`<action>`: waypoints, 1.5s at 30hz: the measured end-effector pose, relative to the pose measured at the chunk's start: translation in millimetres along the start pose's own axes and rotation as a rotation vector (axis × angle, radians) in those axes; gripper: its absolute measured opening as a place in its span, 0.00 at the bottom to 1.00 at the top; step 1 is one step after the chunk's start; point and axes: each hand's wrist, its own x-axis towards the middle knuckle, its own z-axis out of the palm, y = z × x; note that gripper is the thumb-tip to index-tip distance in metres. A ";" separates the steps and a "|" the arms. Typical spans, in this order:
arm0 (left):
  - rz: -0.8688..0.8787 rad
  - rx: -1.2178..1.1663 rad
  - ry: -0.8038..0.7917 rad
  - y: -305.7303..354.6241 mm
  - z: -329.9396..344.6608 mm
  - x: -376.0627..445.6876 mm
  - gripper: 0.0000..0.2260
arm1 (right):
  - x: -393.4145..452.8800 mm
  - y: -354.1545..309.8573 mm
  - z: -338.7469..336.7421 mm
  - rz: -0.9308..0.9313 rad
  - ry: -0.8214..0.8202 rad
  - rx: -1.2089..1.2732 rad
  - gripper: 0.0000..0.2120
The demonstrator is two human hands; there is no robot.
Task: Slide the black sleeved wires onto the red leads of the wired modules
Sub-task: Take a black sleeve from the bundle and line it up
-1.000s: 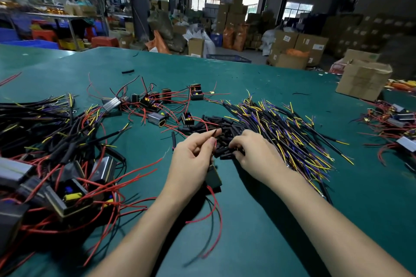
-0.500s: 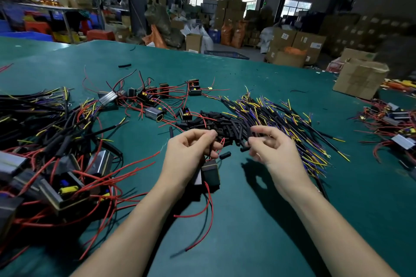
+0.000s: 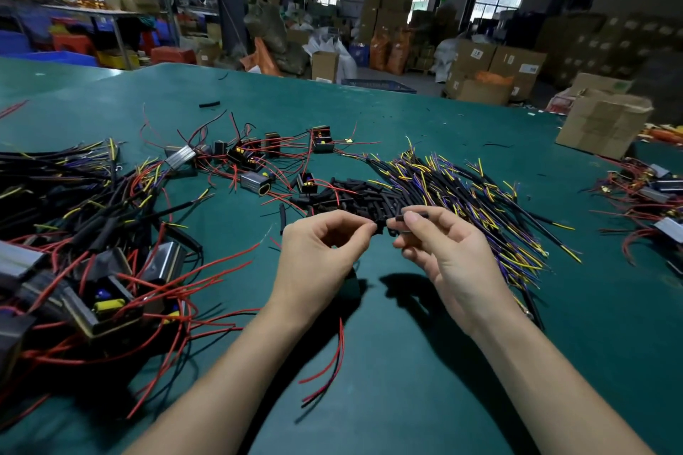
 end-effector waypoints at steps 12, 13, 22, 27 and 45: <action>0.127 0.121 0.032 -4.5 -0.4 0.1 0.04 | -0.8 1.8 -0.1 -0.011 0.029 -0.030 0.05; 0.131 0.126 0.031 -4.7 -0.4 0.3 0.04 | -1.0 2.0 0.1 -0.014 0.028 -0.037 0.05; 0.166 0.140 0.017 -6.4 0.6 0.1 0.03 | -0.7 5.0 -2.0 -0.053 0.032 -0.100 0.06; 0.163 0.134 0.008 -6.1 1.7 0.2 0.03 | -0.2 3.7 -2.9 -0.117 0.041 -0.152 0.05; 0.145 0.146 0.002 -5.1 1.0 -0.5 0.03 | 0.0 6.6 -4.2 -0.153 -0.008 -0.186 0.05</action>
